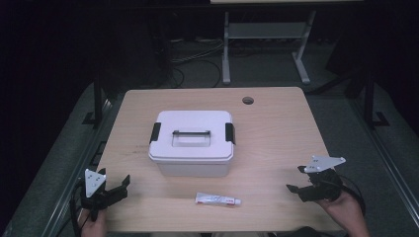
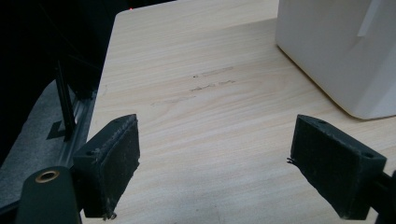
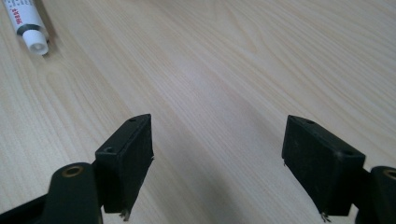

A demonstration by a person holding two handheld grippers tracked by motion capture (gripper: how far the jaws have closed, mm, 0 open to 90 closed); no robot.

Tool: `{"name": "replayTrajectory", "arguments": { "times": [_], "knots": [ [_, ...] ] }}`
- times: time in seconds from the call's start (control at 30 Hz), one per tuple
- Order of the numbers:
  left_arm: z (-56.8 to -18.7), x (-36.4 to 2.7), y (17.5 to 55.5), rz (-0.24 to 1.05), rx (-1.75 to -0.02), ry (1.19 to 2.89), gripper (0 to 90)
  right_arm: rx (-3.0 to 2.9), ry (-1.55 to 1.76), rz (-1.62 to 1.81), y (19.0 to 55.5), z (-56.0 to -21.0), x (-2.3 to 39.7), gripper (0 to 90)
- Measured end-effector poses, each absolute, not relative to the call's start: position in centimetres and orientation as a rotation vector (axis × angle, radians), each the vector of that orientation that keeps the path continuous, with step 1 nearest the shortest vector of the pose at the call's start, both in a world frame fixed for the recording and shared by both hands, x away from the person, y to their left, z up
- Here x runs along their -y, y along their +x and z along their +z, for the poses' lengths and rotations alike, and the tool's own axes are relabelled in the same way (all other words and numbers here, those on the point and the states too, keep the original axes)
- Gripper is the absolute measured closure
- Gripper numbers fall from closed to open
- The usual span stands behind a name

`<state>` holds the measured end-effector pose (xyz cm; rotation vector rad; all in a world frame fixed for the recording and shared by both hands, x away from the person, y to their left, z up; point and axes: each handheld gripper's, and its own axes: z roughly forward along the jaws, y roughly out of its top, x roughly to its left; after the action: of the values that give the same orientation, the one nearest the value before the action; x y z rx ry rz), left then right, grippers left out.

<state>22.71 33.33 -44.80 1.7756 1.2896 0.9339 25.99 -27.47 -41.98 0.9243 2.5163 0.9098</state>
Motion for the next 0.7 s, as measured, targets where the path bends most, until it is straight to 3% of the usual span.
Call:
{"name": "replayTrajectory", "arguments": {
  "times": [0.7],
  "knots": [
    [-44.8, -33.1, 22.8, 0.930, -1.260, 1.788, 15.0, -2.665, 0.804, 0.760, 27.9, -39.9, 26.0, 22.4]
  ]
}}
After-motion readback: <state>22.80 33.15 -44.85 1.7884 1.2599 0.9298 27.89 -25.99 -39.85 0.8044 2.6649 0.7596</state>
